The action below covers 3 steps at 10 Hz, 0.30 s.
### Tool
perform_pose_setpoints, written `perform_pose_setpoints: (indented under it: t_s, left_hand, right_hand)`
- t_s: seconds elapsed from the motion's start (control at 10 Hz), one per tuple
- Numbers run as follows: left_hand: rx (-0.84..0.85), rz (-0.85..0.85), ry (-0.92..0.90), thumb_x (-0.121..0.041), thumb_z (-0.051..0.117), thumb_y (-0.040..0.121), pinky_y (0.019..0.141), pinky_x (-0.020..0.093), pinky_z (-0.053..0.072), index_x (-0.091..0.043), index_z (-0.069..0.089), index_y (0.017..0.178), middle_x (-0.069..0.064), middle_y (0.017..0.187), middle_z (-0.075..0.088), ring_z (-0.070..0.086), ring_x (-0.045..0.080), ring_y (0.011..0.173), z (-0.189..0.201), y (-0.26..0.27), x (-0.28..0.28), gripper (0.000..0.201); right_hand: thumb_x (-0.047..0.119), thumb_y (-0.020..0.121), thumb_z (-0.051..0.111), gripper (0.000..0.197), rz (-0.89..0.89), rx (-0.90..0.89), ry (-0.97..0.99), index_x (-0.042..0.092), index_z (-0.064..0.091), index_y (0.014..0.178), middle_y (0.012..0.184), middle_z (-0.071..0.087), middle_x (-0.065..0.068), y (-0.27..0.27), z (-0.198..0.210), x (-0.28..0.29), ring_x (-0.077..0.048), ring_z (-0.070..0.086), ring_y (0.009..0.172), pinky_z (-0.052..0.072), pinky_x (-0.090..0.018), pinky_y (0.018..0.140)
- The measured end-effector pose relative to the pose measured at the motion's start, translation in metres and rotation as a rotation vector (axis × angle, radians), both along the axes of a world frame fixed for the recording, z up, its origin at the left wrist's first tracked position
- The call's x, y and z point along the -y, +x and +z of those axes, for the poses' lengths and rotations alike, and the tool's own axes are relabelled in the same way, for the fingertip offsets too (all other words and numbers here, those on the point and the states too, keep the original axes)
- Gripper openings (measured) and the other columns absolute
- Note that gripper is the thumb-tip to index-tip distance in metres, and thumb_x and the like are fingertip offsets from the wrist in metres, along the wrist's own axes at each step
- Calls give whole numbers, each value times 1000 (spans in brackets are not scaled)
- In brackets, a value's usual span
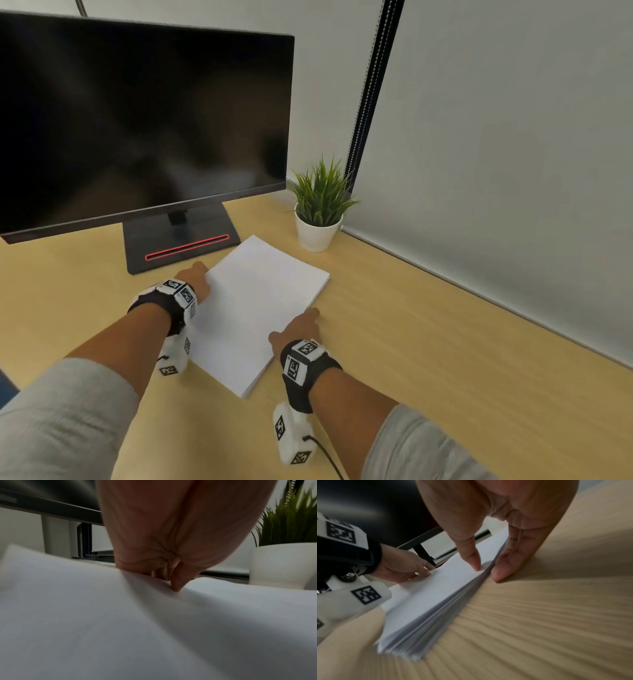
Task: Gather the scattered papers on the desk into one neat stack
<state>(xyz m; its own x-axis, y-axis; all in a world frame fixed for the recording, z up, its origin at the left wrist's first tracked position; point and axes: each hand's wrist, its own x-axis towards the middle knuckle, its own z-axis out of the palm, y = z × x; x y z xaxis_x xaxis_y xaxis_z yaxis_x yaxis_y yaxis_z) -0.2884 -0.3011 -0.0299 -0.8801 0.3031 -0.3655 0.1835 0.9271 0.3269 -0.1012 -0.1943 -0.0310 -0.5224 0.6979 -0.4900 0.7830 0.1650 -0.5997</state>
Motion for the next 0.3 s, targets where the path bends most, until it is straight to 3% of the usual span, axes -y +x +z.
perform_pose_setpoints:
  t_s: [0.1, 0.2, 0.3]
  left_hand:
    - [-58, 37, -7, -3, 47, 91, 100, 46, 44, -1, 35, 138, 24, 135, 51, 52, 42, 122, -6, 1, -7, 48]
    - [-114, 63, -61, -5, 43, 91, 102, 52, 40, -4, 39, 132, 21, 135, 47, 47, 43, 124, -7, 9, -10, 41]
    - [-243, 96, -179, -13, 39, 93, 106, 57, 31, -11, 38, 135, 16, 142, 44, 41, 38, 131, -2, 10, -1, 42]
  right_hand:
    - [24, 88, 60, 86, 55, 50, -29, 8, 4, 151, 148, 37, -13, -1, -2, -5, -26, 46, 129, 40, -33, 105]
    - [25, 89, 60, 98, 48, 40, -96, 8, -15, 150, 153, 29, -12, 2, 15, 1, -25, 43, 133, 37, -36, 109]
    - [24, 83, 66, 106, 8, -84, -204, 15, -16, 150, 144, 42, -13, 14, 16, -11, -27, 54, 119, 51, -39, 95]
